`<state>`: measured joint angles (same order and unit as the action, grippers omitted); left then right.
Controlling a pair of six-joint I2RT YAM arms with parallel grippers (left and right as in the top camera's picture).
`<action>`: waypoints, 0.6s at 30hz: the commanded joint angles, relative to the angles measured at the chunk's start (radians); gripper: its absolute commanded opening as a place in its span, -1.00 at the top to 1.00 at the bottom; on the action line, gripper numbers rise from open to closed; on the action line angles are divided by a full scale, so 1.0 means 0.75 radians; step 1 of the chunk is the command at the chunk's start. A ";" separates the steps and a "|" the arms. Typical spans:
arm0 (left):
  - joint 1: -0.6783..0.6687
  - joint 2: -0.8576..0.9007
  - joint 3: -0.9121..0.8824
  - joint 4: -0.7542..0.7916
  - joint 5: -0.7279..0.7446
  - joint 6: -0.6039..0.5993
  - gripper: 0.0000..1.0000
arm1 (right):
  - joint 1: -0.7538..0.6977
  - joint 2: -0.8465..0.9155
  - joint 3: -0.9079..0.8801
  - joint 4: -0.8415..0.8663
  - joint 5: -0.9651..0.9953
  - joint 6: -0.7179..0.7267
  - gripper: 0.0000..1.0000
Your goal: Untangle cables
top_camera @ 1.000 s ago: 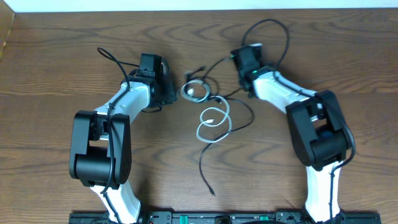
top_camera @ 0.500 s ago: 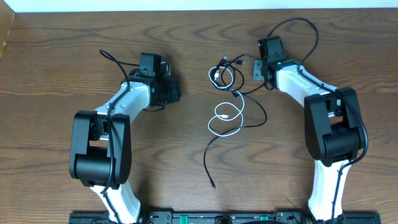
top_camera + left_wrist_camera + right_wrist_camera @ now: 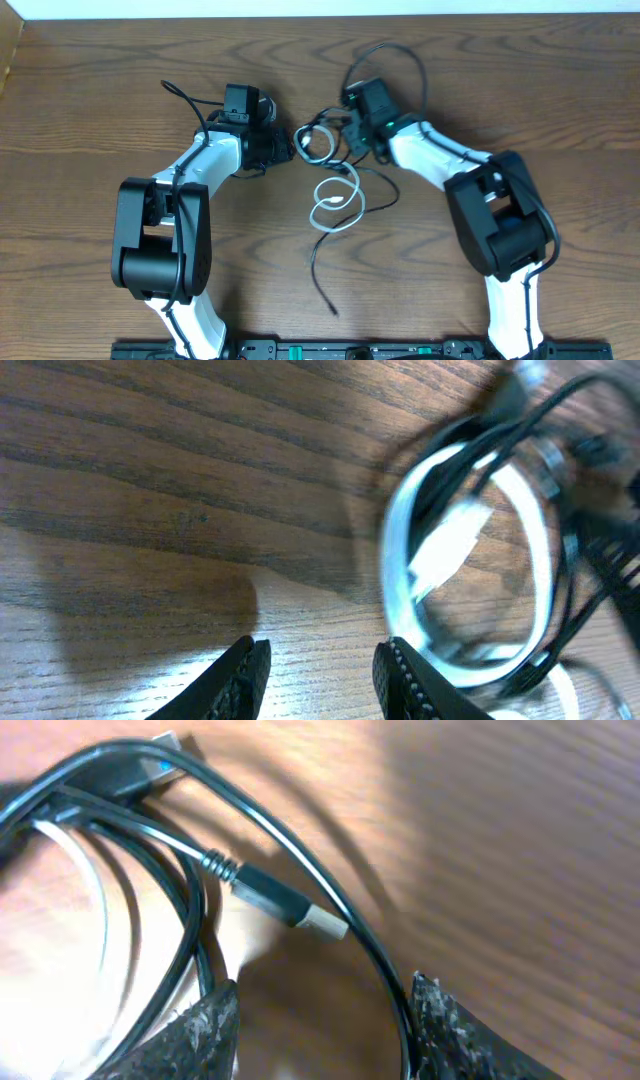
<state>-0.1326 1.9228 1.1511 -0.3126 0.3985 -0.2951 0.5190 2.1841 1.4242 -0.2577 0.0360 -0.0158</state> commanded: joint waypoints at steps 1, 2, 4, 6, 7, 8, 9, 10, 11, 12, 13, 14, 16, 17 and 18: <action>0.007 0.024 -0.009 -0.001 -0.026 -0.003 0.20 | 0.082 0.192 -0.126 -0.092 0.018 -0.226 -0.05; 0.007 0.024 -0.009 -0.005 -0.059 -0.003 0.20 | 0.100 0.192 -0.126 -0.090 0.054 -0.225 -0.06; 0.007 0.024 -0.009 -0.014 -0.110 -0.003 0.21 | 0.126 0.192 -0.126 -0.089 0.096 -0.225 -0.07; 0.007 0.024 -0.009 -0.016 -0.114 -0.003 0.26 | 0.138 0.192 -0.126 -0.084 0.116 -0.224 -0.10; 0.007 0.024 -0.009 -0.019 -0.115 -0.003 0.31 | 0.138 0.192 -0.126 -0.078 0.117 -0.218 -0.10; 0.007 0.024 -0.009 -0.020 -0.115 -0.003 0.35 | 0.138 0.192 -0.126 -0.074 0.119 -0.209 -0.10; 0.007 0.024 -0.009 -0.020 -0.121 -0.003 0.38 | 0.138 0.192 -0.126 -0.070 0.120 -0.195 -0.10; 0.007 0.025 -0.009 -0.024 -0.140 -0.003 0.38 | 0.135 0.192 -0.126 -0.066 0.124 -0.175 -0.14; 0.007 0.024 -0.009 -0.029 -0.166 -0.003 0.40 | 0.130 0.192 -0.126 -0.063 0.132 -0.154 -0.16; 0.007 0.025 -0.009 -0.031 -0.191 -0.003 0.46 | 0.124 0.192 -0.126 -0.060 0.146 -0.135 -0.16; 0.007 0.025 -0.009 -0.035 -0.214 -0.003 0.50 | 0.117 0.192 -0.126 -0.059 0.162 -0.116 -0.18; 0.007 0.025 -0.009 -0.036 -0.231 -0.004 0.53 | 0.110 0.192 -0.126 -0.060 0.175 -0.104 -0.18; 0.007 0.025 -0.009 -0.039 -0.235 -0.004 0.55 | 0.096 0.192 -0.126 -0.061 0.175 -0.085 -0.20; 0.007 0.025 -0.009 -0.039 -0.235 -0.004 0.56 | 0.091 0.192 -0.126 -0.063 0.181 -0.074 -0.22; 0.006 0.025 -0.009 -0.039 -0.235 -0.004 0.57 | 0.084 0.192 -0.126 -0.065 0.198 -0.050 -0.22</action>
<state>-0.1326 1.9228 1.1511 -0.3363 0.2626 -0.2955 0.6060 2.1841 1.4246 -0.2401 0.1101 -0.0784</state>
